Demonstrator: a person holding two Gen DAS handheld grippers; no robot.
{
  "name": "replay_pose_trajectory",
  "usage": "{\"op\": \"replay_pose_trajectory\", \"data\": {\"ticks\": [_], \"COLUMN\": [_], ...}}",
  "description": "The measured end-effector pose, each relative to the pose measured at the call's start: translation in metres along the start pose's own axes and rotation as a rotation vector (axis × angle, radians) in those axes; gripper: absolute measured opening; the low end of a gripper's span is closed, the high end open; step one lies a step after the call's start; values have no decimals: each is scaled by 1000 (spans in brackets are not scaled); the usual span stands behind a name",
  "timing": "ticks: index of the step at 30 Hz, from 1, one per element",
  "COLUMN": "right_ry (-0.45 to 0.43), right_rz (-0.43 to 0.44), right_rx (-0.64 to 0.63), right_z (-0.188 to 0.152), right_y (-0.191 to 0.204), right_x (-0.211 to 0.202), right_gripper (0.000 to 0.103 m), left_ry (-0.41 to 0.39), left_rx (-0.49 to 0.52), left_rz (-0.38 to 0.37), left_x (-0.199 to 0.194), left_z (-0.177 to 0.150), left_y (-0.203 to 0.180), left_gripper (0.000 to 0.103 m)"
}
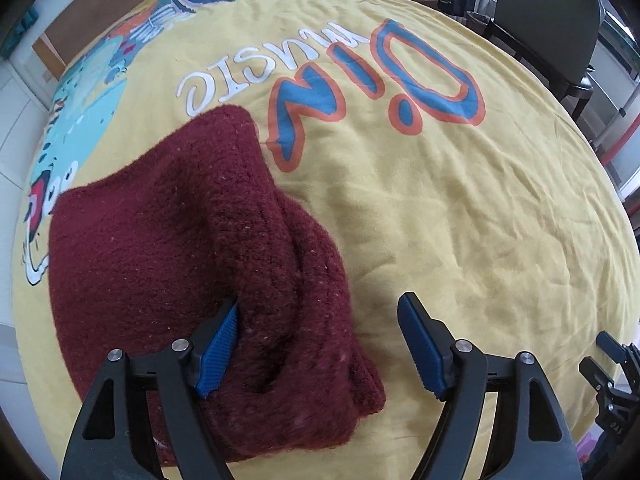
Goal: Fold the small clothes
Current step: 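Open the left tool to release the folded side and raise it, then grasp the remaining sweater side with the left tool while the right tool grasps it too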
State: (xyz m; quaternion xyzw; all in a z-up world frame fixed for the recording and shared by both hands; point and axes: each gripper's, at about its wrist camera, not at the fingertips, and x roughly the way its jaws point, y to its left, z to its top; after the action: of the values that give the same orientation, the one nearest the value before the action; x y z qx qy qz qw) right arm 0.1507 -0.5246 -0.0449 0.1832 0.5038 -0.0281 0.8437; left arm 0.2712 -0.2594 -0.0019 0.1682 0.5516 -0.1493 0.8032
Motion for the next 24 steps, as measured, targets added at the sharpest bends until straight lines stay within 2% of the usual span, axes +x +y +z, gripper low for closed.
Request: {"op": "replay_pose_trajectory", "data": {"ticks": [2, 8, 12, 15, 19, 24], "right_ry": [-2, -5, -11, -17, -23, -19], "right_rz": [1, -6, -18, -22, -25, -14], "right_rx": [2, -2, -13, -17, -30, -55], "right_z": [0, 0, 0, 1, 0, -1], "right_y": [1, 3, 8, 13, 24, 44], "right_x": [-1, -5, -12, -17, -22, -21], "right_gripper": [69, 69, 69, 69, 69, 69], "left_ry": [-17, -80, -109, -139, -184, -156], "left_rx": [7, 34, 27, 31, 34, -13], "left_rz": [2, -65, -110, -104, -16, 123], "left_x": [-7, -38, -59, -75, -90, -72], "left_z": [1, 5, -1, -9, -25, -45], "left_y": [-4, -16, -6, 11, 49, 102], "left_gripper": [72, 74, 74, 74, 74, 74]}}
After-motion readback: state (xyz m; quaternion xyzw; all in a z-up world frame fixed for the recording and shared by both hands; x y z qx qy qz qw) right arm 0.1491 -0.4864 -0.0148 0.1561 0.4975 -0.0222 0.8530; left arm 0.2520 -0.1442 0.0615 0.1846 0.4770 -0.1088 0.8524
